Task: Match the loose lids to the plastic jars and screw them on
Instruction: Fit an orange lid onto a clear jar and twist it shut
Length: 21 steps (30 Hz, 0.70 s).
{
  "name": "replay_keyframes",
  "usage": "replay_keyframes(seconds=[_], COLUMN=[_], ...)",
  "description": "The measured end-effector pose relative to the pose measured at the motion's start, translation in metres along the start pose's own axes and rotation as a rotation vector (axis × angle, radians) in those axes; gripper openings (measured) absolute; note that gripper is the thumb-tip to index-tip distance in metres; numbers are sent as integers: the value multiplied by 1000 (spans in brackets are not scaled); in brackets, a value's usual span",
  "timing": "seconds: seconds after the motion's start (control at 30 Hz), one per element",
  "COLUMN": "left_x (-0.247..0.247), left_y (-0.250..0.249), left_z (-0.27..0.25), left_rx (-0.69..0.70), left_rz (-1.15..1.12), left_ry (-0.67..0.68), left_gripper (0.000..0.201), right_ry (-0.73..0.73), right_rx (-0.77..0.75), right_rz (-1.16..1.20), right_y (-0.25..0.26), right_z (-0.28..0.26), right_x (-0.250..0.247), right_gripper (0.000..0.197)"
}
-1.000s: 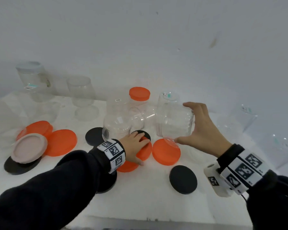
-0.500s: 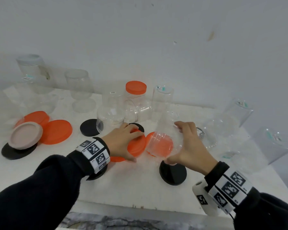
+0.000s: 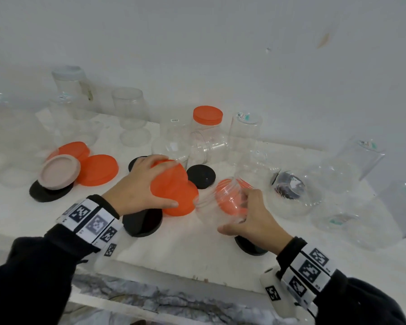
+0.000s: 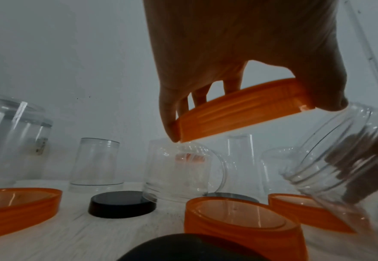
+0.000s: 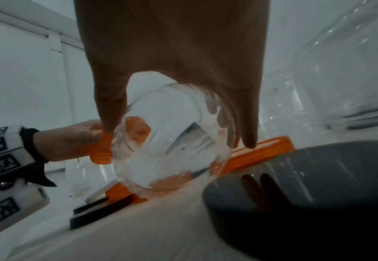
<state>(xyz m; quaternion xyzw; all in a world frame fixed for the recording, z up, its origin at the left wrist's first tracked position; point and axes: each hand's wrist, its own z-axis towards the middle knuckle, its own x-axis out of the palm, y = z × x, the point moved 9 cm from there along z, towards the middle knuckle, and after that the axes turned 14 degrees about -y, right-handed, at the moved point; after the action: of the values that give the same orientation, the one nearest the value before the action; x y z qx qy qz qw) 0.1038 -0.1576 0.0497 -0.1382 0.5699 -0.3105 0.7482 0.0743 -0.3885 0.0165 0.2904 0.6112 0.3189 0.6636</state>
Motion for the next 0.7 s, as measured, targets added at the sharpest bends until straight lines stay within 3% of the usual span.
replay_keyframes(seconds=[0.27,0.53,0.7], left_x=[-2,16,29], left_y=[-24,-40,-51], left_z=[-9,-11,-13], left_rx=[58,93,153], left_rz=[-79,-110,-115], left_ry=[-29,49,86], left_gripper=[93,92,100], right_ry=[144,234,186], right_rx=[-53,58,65], right_rz=[18,116,134], right_y=[4,-5,-7], right_z=[-7,-12,-10], right_x=[24,29,27], right_gripper=[117,102,97])
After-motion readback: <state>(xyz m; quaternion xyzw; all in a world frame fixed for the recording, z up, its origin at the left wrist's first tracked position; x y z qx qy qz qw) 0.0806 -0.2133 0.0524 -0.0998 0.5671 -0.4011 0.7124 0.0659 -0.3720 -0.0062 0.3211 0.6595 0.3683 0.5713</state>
